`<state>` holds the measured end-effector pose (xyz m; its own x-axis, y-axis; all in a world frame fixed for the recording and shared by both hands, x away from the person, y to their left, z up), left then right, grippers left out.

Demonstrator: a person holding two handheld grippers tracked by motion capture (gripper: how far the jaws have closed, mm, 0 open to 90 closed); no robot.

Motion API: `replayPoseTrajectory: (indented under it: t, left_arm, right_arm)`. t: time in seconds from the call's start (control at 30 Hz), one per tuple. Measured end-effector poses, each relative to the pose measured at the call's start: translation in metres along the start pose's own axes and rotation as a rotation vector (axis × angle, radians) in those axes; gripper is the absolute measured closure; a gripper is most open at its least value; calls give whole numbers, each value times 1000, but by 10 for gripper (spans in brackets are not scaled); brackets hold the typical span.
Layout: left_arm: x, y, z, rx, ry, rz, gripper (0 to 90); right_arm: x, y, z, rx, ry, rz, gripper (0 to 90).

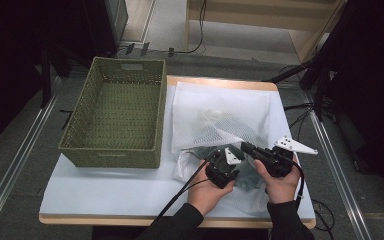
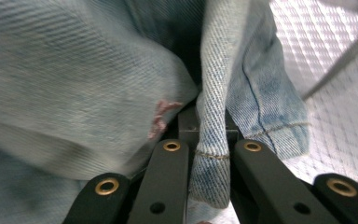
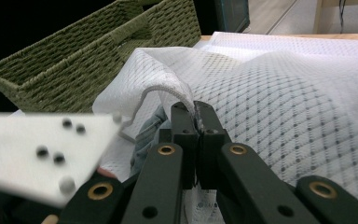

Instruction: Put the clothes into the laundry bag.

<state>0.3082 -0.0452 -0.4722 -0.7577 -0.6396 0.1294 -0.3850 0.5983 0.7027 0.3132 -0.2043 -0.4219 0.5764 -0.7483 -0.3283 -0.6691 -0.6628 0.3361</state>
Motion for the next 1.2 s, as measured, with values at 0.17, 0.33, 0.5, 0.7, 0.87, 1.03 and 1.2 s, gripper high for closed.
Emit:
replayPoseTrajectory:
  t: [0.17, 0.33, 0.5, 0.7, 0.87, 1.03, 1.2]
  left_arm:
    - [-30, 12, -15, 87, 78, -84, 876]
    - [-67, 2, -21, 120, 149, -302, 873]
    - [-61, 17, -10, 118, 152, -114, 665]
    - [-57, 68, -5, 226, 111, 70, 473]
    - [-32, 30, -6, 65, -4, 94, 368]
    - [-29, -19, -7, -38, 2, -26, 424]
    - [-42, -18, -21, 94, 105, -153, 827]
  right_arm:
    - [-5, -1, -1, 0, -3, 11, 898]
    - [-8, 4, -5, 22, 1, 24, 898]
    - [0, 5, -1, 15, -18, 35, 898]
    - [4, 3, -1, 7, -16, 37, 898]
    - [3, -2, 1, 0, -24, 25, 898]
    - [-1, -2, 1, -6, -17, 24, 898]
    - [4, 0, 1, 5, -28, 27, 898]
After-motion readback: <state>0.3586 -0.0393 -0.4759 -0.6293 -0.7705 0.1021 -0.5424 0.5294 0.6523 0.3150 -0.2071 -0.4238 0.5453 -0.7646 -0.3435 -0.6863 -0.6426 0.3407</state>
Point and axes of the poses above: each handheld gripper's, and its own axes: y roughly backward along the jaws, z roughly out of its underside, x roughly to its right, the point moved 2 cm from there along -y, roughly forward along the jaws, and after that the axes turned 1 degree about z, right-handed, at the moved point
